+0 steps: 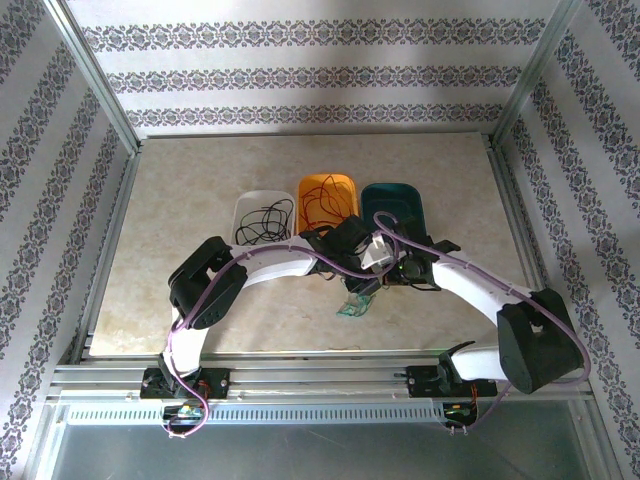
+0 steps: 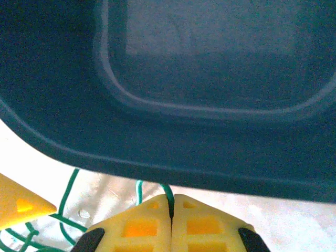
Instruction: Untangle the cables
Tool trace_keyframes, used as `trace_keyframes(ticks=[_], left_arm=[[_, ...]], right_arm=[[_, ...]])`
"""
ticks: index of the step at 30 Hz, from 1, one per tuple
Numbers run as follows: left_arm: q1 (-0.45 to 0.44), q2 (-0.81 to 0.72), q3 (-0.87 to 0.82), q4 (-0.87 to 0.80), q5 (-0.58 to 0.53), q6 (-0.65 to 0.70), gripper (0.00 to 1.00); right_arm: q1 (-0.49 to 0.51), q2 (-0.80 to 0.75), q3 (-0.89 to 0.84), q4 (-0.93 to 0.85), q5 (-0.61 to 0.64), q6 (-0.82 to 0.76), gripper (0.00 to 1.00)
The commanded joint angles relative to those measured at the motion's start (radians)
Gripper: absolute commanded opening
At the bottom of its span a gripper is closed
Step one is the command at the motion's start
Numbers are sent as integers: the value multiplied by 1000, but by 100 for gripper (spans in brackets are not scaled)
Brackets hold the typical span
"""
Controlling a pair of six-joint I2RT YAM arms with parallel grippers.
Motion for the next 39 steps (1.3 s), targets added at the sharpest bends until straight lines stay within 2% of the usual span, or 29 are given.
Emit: trace_keyframes(ticks=[1,10,17,21,23,31,37,39], left_arm=[[-14,27,-30,-30,-5,22,44],[-14,13,-76,-6,-8,10,44],[-14,7,-83,-1,-6,11,43],[-13,-7,-91,30,-7,-19,18],[-9,-21,-102,44,-19,-34,9],[18,-183,-210,92,-37,-62,0],[53,-328,-280,148,35,-102,0],[69,-357,-282,142,59,-111,0]], right_arm=[[-30,-77,5,3,-61,4,0],[-135,-178,-7,-24,-208,49,0],[-171,-191,-11,-15,-267,71,0],[-177,-192,-10,-12,-277,79,0],[-180,-199,-11,-14,-270,86,0],[-209,-317,-46,-11,-107,183,0],[-221,-375,-68,-41,6,235,0],[-224,-391,-77,-34,6,238,0]])
